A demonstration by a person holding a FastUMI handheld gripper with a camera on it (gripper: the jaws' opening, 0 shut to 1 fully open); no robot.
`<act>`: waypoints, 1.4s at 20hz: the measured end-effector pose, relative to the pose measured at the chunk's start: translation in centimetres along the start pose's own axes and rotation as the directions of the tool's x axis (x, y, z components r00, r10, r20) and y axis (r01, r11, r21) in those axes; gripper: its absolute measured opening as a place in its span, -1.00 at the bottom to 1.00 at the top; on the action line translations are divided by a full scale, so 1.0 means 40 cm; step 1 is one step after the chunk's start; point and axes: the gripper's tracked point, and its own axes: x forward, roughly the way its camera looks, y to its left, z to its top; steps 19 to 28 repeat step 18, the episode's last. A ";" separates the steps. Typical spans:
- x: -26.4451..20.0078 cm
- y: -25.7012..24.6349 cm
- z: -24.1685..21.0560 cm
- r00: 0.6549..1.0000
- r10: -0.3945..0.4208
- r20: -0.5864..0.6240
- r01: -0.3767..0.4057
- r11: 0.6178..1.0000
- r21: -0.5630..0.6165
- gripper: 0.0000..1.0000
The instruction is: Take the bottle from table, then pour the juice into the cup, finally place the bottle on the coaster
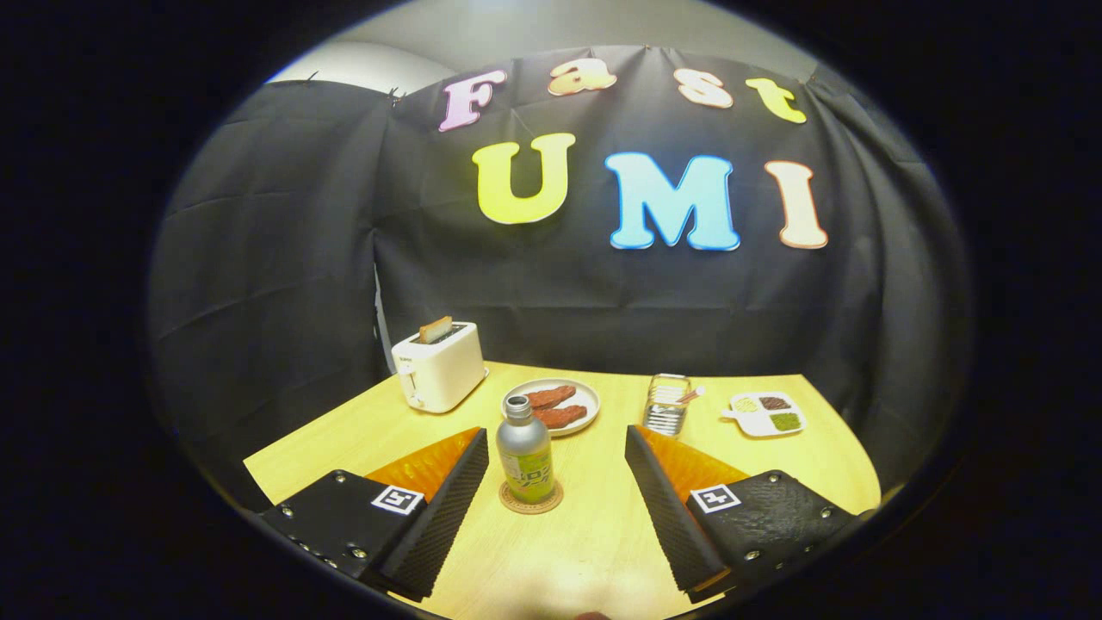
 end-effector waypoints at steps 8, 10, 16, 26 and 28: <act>-0.169 -0.076 0.120 0.972 -0.179 0.150 0.185 0.982 -0.025 0.95; -0.202 -0.091 0.135 0.957 -0.216 0.192 0.227 0.973 -0.038 0.95; -0.259 -0.107 0.158 0.933 -0.252 0.256 0.265 0.964 -0.020 0.94; -0.272 -0.118 0.168 0.926 -0.260 0.274 0.275 0.961 -0.016 0.94; -0.272 -0.118 0.168 0.926 -0.260 0.274 0.275 0.961 -0.016 0.94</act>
